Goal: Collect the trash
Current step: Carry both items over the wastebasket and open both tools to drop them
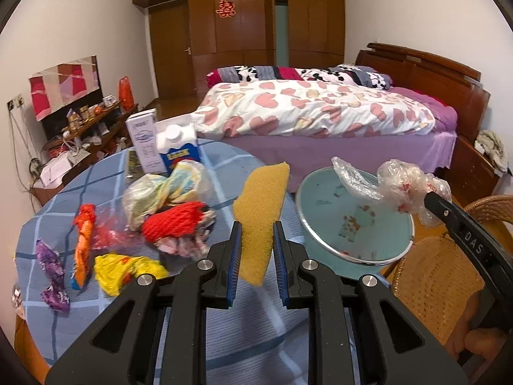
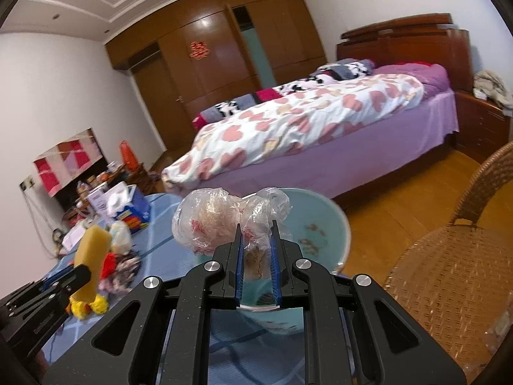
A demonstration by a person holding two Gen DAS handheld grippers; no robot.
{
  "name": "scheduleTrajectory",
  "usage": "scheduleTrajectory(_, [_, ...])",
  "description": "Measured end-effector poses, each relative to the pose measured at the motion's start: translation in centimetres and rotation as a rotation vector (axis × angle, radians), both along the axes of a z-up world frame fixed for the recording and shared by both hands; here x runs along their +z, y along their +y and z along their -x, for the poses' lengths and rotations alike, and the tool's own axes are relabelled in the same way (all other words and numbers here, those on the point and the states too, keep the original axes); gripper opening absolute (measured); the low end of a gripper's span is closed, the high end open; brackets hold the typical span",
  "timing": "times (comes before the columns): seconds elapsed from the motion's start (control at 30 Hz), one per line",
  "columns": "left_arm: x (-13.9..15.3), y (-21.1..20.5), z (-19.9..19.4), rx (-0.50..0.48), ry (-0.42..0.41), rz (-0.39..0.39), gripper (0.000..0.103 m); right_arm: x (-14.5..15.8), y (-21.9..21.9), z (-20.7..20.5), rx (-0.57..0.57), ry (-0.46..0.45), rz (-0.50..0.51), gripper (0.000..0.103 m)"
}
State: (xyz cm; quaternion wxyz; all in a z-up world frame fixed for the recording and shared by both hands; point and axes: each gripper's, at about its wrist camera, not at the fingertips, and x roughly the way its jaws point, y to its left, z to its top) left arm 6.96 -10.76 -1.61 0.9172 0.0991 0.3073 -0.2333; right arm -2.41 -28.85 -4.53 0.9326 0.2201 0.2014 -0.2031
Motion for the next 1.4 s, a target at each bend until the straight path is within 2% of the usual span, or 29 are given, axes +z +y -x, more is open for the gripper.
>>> scheduleTrajectory(0.43, [-1.8,-5.9,-0.4,-0.127,0.06,0.015,0.019,-1.7,-3.5,0.4,-0.128,0.05,-0.017,0.015])
scheduleTrajectory(0.7, [-3.7,-10.0,-1.5,-0.167,0.089,-0.018,0.019,-3.0,-5.0,0.1,-0.184,0.098,-0.026,0.015])
scheduleTrajectory(1.03, [-5.8,-12.1,-2.8,-0.17,0.15,-0.04,0.021,-4.6,-5.8,-0.9,-0.169,0.144,-0.053,0.017])
scheduleTrajectory(1.1, [-6.0,-12.2,-2.9,-0.163,0.145,-0.05,0.026,-4.8,-5.8,-1.1,-0.156,0.147,-0.061,0.019])
scheduleTrajectory(1.17, [-6.2,-12.1,-3.1,-0.152,0.145,-0.053,0.044,-5.0,-5.9,-1.1,-0.144,0.138,-0.071,0.026])
scheduleTrajectory(1.4, [-5.6,-11.2,-2.6,-0.133,0.119,-0.052,0.06,-4.1,-5.9,-0.2,-0.16,0.088,-0.074,0.034])
